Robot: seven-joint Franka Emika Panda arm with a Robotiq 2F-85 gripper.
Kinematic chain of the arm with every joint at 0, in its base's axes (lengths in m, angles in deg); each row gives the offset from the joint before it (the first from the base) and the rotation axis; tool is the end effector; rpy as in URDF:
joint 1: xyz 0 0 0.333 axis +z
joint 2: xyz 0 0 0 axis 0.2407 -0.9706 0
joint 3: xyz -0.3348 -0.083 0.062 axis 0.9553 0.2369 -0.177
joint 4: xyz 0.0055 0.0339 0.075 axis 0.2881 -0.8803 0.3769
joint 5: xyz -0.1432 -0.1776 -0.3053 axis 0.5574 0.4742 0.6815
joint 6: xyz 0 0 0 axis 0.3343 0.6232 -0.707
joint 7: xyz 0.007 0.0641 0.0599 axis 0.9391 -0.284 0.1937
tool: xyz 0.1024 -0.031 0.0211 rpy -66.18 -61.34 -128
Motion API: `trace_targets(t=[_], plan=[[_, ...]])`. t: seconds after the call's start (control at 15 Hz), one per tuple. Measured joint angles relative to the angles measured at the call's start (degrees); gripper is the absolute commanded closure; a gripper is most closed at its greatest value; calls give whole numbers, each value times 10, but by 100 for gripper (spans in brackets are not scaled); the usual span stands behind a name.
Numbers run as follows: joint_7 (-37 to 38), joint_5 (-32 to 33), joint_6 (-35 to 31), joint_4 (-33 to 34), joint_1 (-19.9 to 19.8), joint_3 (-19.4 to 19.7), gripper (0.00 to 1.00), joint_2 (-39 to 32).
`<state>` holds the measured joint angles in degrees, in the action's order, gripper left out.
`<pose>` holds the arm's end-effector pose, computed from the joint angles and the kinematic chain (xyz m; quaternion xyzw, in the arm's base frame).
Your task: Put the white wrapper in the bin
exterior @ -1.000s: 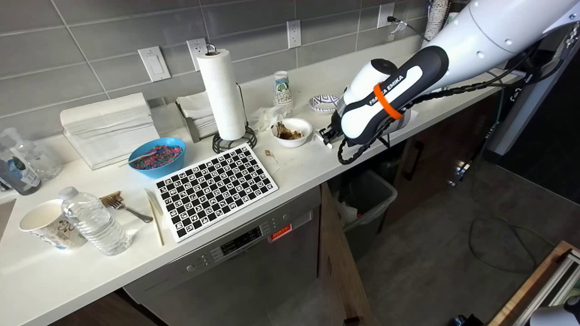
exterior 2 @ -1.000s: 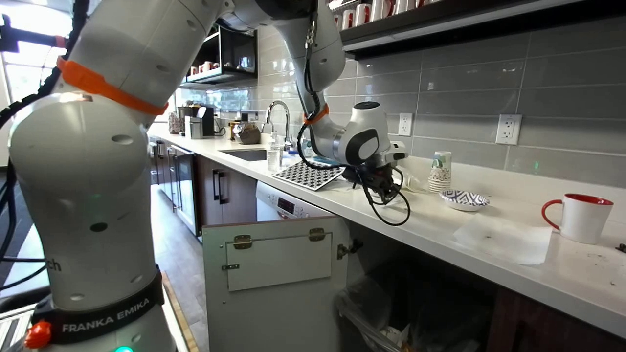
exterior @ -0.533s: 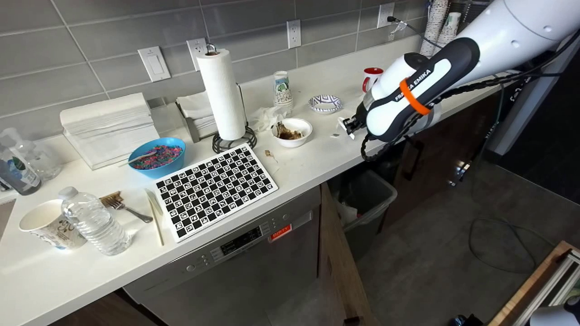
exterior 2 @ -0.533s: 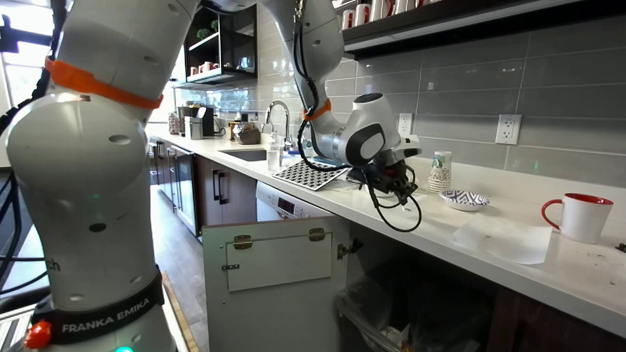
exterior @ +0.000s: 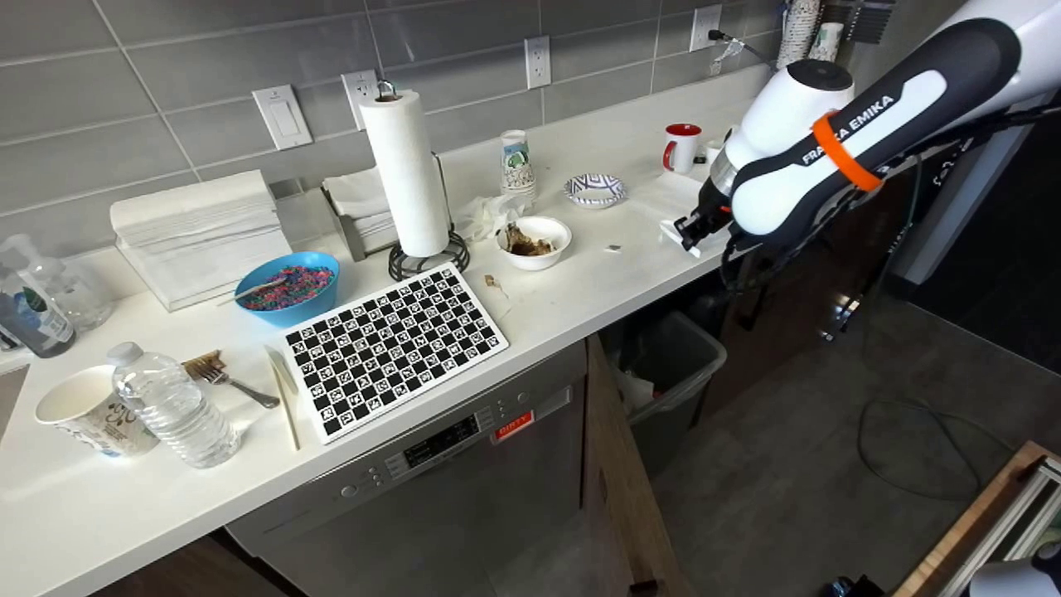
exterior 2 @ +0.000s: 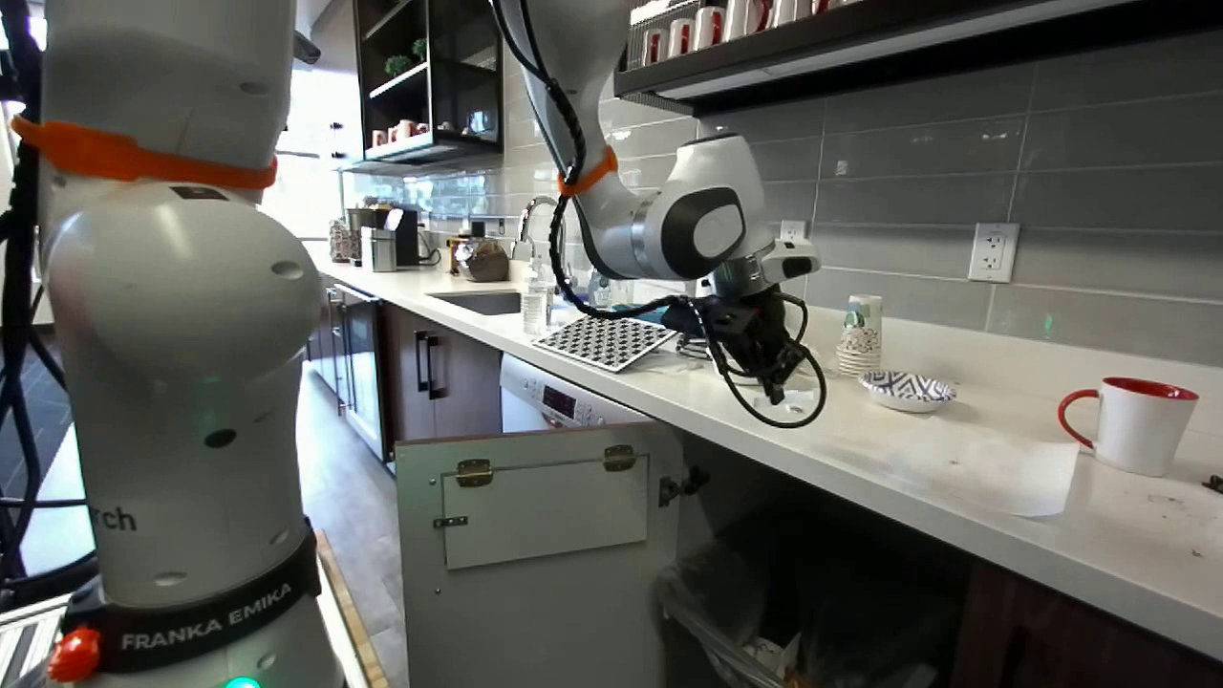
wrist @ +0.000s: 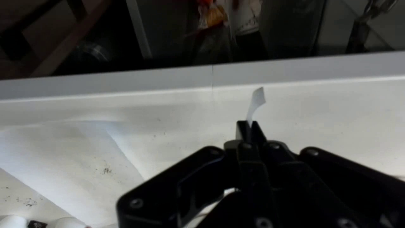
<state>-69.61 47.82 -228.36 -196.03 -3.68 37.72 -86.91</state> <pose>0.5314 -0.0400 0.3547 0.9750 -0.0334 0.2174 0.0320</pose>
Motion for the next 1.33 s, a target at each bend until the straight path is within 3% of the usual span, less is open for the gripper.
trace_targets(t=[0.07, 0.2, 0.47, 0.8, 1.13, 1.33], plan=[[1, 17, 46, -5, 5, 4, 100, 18], [-8, 25, 142, -11, -12, -28, 100, 53], [-103, -33, 279, -19, -40, -89, 100, 99], [-232, -91, 414, -25, -58, -102, 100, 105], [-299, -153, 440, -49, -88, -101, 100, 75], [-373, -283, 400, -70, -104, -102, 100, 46]])
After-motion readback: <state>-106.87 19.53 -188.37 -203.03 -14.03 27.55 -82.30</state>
